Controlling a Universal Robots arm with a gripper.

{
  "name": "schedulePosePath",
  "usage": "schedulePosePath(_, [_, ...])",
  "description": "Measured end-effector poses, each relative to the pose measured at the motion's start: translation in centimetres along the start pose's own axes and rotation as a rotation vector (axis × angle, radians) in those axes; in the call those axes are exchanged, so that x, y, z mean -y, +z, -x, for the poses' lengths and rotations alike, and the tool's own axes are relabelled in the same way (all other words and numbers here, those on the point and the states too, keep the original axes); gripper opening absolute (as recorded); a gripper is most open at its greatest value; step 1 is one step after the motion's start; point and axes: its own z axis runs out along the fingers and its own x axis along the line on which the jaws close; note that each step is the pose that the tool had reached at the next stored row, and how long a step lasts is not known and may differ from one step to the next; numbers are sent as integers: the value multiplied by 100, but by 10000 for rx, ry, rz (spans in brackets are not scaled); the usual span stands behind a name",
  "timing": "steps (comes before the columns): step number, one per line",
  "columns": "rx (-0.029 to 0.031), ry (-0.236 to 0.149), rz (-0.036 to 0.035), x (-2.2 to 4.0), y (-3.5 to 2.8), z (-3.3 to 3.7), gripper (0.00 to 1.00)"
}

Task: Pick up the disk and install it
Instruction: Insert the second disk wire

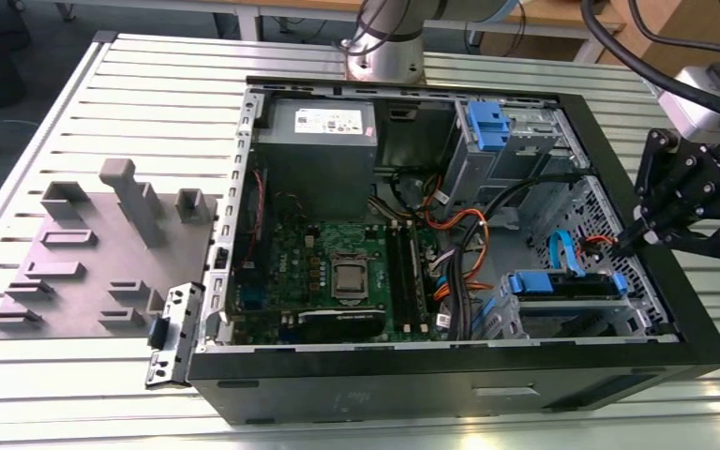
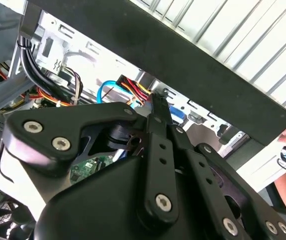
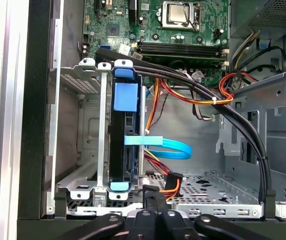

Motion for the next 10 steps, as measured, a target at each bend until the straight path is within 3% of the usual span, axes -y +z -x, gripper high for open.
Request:
schedulePosePath(6, [-8, -15, -287, -103, 1, -20, 11])
schedulePosePath(10, [-13, -20, -409, -171, 3, -34, 11])
